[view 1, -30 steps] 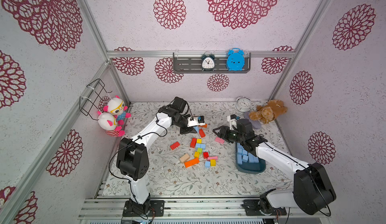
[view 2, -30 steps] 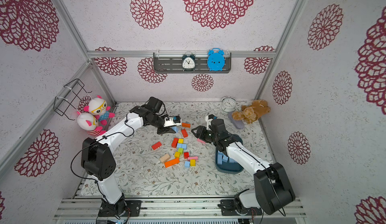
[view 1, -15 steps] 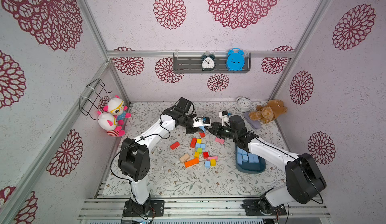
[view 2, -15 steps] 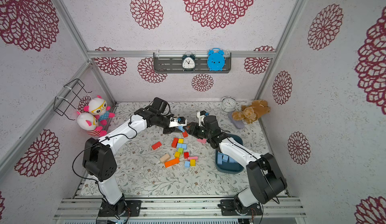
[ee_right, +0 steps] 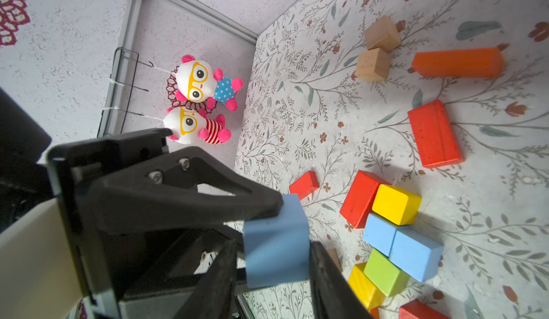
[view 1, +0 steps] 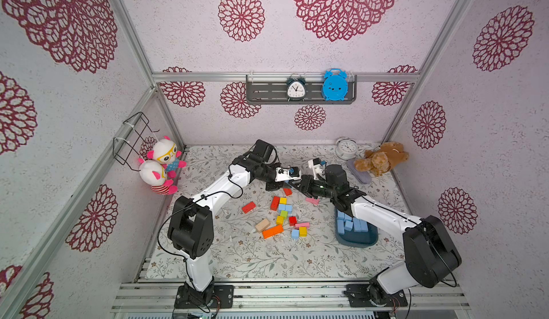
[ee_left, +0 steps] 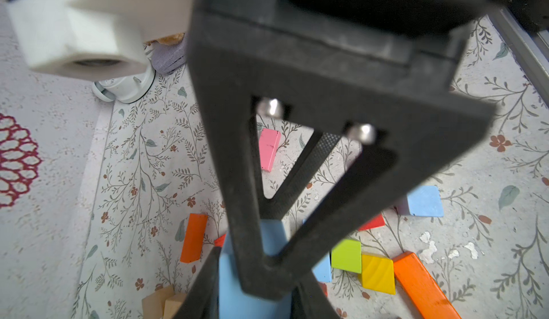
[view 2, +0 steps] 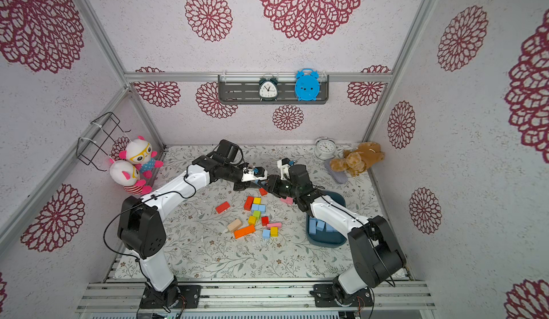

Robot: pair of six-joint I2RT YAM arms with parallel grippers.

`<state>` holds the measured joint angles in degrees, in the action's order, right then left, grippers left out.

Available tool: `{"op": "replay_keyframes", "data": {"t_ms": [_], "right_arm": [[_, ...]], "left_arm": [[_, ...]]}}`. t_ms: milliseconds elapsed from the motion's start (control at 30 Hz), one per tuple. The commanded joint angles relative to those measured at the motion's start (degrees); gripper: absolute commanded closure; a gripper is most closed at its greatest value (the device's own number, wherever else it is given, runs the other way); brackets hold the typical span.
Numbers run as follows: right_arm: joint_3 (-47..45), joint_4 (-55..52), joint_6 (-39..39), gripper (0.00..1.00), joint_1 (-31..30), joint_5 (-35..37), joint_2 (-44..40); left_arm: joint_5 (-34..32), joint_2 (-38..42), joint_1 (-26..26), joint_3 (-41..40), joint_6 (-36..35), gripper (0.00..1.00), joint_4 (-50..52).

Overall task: Pick out the blue building blocks
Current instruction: Place the building block in the storage box.

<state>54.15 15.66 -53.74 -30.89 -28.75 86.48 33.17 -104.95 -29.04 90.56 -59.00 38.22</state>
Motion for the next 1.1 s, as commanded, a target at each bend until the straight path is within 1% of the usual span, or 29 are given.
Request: {"op": "replay_keyframes", "data": {"t_ms": [0,133,267,300,467,567,633,700,767,800,900,967,1067], "right_arm": [[0.6,4.0,-0.2,0.68,-0.3,-1.9,0.0],[0.3,4.8,1.9,0.79,-0.1,-3.8,-0.4],[0.0,0.9,4.5,0.84,0.8,-3.0,-2.1],[0.1,-0.6,5.3,0.85,1.1,-2.6,-2.5],[0.0,-6.7,8.5,0.87,1.9,0.7,-4.5],[0.6,-14.0,11.1,0.87,3.0,4.1,-5.7],[1.0,-21.0,13.2,0.87,4.7,6.9,-6.6],[1.7,-31.2,15.9,0.87,7.6,11.0,-7.4],[1.9,-40.9,19.3,0.86,10.2,16.0,-8.0],[1.8,-45.5,20.8,0.86,11.5,18.7,-8.2],[1.4,-56.0,24.2,0.86,15.0,24.5,-7.9],[1.5,-61.0,25.0,0.86,15.9,27.9,-8.6],[1.7,-66.0,23.9,0.86,16.1,30.7,-10.8]], "left_arm": [[0.9,2.6,-1.1,-1.1,-5.6,0.67,-1.8],[0.9,3.1,-1.2,-1.3,-5.4,0.59,-1.5],[0.6,3.9,-1.3,-1.8,-4.7,0.51,-1.7],[0.5,4.2,-1.4,-2.3,-4.5,0.48,-2.2],[-0.6,5.6,-1.5,-5.5,-2.1,0.24,-6.5],[-2.3,6.4,-1.5,-6.8,1.4,0.15,-9.0],[-5.3,6.4,-1.4,-7.5,5.1,0.11,-10.7],[-9.2,5.8,-1.1,-7.7,10.6,0.06,-11.9],[-11.1,4.4,-0.5,-7.1,16.7,0.01,-11.3],[-10.9,3.5,-0.2,-6.6,18.8,0.00,-10.0],[-10.8,1.1,0.3,-5.9,22.9,0.01,-6.8],[-10.6,0.2,0.2,-5.6,25.2,0.02,-5.3],[-10.2,-1.0,0.2,-5.1,29.8,0.02,-4.1]]}}
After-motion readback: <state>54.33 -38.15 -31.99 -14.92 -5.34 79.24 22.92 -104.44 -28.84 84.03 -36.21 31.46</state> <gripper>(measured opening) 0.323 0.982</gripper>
